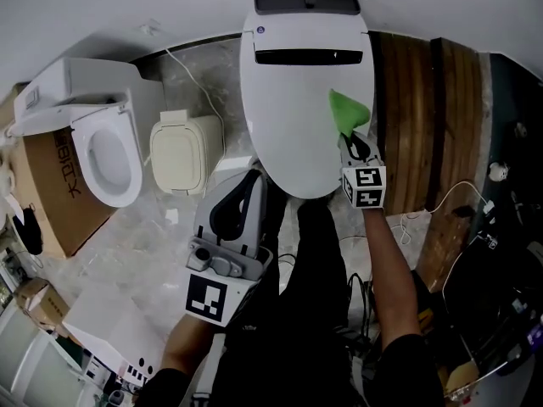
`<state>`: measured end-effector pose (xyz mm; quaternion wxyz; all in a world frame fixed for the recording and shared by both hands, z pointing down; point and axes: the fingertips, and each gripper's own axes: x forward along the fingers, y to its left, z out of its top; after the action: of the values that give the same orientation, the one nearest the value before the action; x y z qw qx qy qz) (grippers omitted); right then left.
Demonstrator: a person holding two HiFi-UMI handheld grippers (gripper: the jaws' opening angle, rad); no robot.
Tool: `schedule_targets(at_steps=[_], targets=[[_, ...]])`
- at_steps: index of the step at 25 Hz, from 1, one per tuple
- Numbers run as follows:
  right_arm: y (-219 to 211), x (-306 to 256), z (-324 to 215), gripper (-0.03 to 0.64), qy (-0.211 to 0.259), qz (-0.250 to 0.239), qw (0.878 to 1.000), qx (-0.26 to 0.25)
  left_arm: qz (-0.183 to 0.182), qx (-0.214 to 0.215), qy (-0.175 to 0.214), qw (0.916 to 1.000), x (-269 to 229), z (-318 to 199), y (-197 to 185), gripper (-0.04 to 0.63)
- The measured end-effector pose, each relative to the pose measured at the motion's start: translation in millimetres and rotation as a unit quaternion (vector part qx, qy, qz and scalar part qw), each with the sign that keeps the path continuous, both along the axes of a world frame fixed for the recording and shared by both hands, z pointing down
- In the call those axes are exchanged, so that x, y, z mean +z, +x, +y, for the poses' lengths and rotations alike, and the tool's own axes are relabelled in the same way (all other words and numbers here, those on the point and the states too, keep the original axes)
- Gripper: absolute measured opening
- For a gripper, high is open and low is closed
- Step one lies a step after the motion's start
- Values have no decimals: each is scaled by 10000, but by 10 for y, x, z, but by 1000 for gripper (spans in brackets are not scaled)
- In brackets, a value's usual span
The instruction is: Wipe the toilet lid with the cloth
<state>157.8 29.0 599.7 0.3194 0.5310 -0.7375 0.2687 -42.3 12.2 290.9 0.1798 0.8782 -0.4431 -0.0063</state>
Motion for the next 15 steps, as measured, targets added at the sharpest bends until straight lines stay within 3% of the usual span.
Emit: schedule_targets(at_steps=[4,8,15], targets=[[162,63,-562,66,139,342,9990,-260,-25,-195,-15,9998,37,-110,8,2],[314,334,-894,66,-6,758,9944,-740,-61,-397,-16,9992,63,-139,83,2],[478,745,-1222,66,-165,1494,9750,-1638,-102,-858,-146,9961,167,-109,163,2]])
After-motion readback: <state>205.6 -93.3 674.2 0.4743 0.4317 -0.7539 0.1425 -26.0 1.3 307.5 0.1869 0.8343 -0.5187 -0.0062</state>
